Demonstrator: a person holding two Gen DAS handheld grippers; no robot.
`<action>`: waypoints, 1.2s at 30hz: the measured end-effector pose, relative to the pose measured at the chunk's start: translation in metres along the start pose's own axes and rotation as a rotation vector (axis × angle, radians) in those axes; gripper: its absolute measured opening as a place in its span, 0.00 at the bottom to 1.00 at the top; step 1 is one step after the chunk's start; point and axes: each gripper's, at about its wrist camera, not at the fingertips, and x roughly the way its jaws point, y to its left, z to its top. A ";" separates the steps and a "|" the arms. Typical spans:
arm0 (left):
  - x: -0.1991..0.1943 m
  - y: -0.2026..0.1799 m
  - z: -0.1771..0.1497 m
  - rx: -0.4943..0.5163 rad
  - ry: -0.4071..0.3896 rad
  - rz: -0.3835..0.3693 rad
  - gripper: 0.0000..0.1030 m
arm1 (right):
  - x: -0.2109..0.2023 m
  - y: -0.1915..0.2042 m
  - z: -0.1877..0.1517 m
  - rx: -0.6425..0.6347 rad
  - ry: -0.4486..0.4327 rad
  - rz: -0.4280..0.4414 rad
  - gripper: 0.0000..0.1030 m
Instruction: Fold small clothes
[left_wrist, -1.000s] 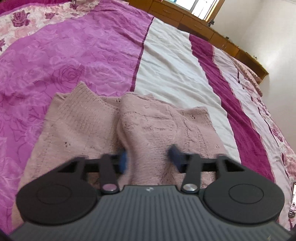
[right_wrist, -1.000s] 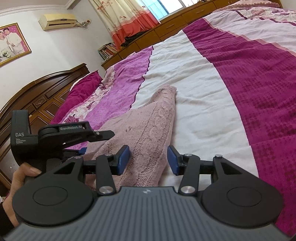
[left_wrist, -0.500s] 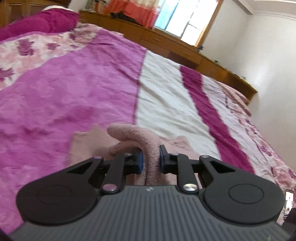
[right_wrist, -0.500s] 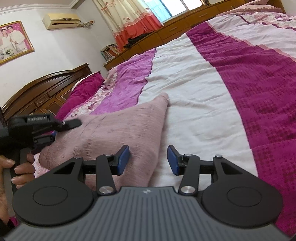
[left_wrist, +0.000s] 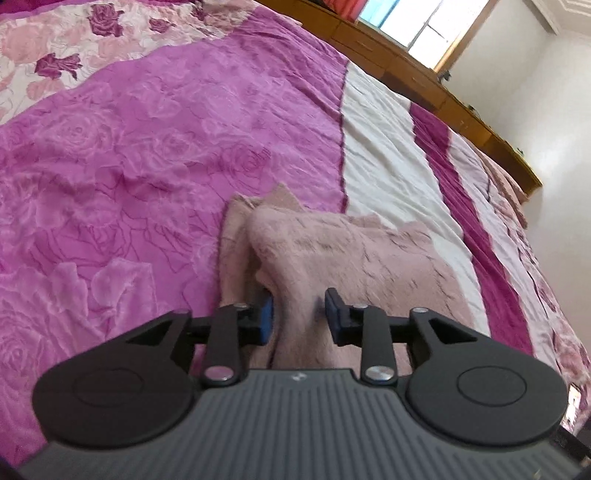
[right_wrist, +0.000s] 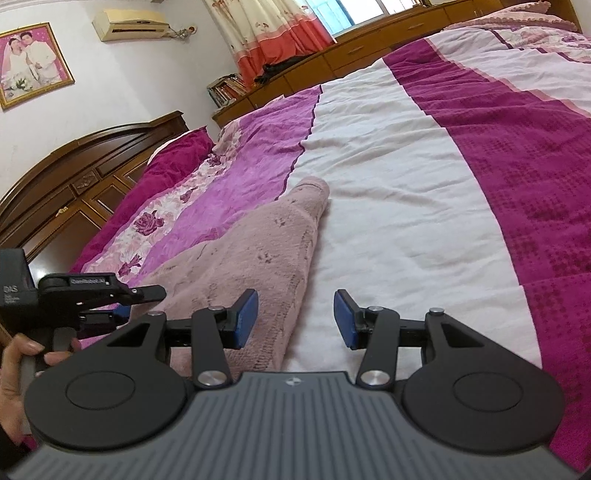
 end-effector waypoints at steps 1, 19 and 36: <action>-0.005 -0.001 -0.003 0.001 0.009 -0.012 0.37 | 0.000 0.002 -0.001 -0.004 0.004 0.000 0.52; -0.043 0.014 -0.015 -0.019 -0.005 -0.028 0.20 | -0.011 0.040 -0.003 -0.075 0.000 0.015 0.52; -0.035 0.022 0.010 -0.027 0.022 -0.005 0.43 | 0.017 0.053 -0.002 -0.107 0.099 -0.011 0.52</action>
